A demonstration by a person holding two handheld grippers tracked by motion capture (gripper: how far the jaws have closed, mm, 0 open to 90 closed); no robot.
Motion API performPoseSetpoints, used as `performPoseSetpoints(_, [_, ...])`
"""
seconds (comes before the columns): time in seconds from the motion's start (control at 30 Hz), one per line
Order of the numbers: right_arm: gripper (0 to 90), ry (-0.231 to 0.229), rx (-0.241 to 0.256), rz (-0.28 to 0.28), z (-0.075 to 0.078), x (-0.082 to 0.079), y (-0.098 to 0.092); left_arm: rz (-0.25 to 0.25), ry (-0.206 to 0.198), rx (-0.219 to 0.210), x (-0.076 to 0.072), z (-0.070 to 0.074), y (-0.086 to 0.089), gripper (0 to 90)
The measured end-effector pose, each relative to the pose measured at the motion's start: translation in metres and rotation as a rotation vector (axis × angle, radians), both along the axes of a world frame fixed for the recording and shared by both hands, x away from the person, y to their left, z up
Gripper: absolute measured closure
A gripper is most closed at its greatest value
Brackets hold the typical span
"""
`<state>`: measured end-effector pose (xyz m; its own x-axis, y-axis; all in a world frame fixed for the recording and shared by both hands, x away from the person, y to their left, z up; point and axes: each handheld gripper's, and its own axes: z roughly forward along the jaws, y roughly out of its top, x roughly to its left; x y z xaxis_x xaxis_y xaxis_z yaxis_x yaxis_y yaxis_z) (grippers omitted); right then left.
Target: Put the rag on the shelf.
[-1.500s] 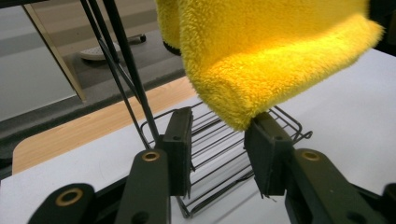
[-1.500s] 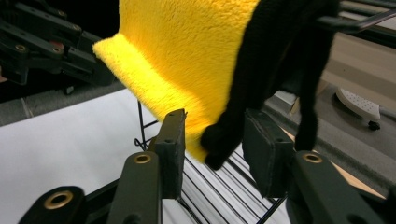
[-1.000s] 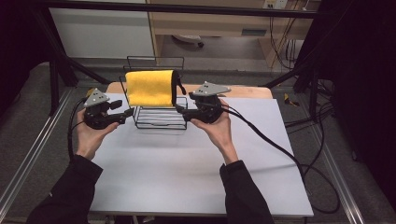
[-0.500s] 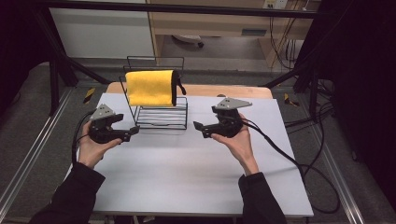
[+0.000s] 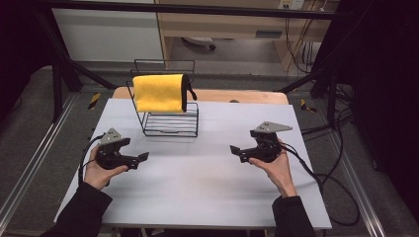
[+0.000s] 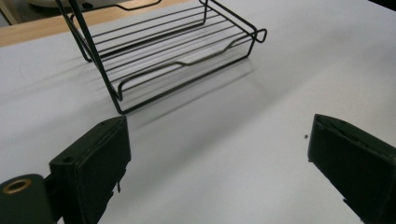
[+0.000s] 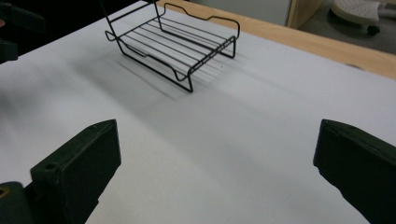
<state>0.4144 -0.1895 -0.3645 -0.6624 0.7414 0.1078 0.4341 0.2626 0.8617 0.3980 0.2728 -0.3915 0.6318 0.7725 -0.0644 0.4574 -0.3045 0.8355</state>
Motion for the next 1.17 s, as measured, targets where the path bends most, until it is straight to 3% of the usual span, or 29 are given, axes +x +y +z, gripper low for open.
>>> performPoseSetpoints(0.37, [0.7, 0.057, 0.019, -0.032, -0.035, -0.019, -0.034, -0.018, 0.016, 0.017, -0.017, -0.027, 0.006, 6.7])
performPoseSetpoints(0.77, [0.7, 0.095, 0.029, -0.038, -0.071, -0.04, -0.071, -0.021, 0.028, 0.047, -0.022, -0.043, 0.013, 6.8])
performPoseSetpoints(1.0, [0.7, 0.104, 0.023, -0.029, -0.083, -0.05, -0.081, -0.025, 0.024, 0.053, -0.024, -0.047, 0.015, 6.8])
performPoseSetpoints(1.17, [0.7, 0.1, 0.025, -0.032, -0.083, -0.053, -0.082, -0.025, 0.026, 0.057, -0.026, -0.049, 0.016, 6.8])
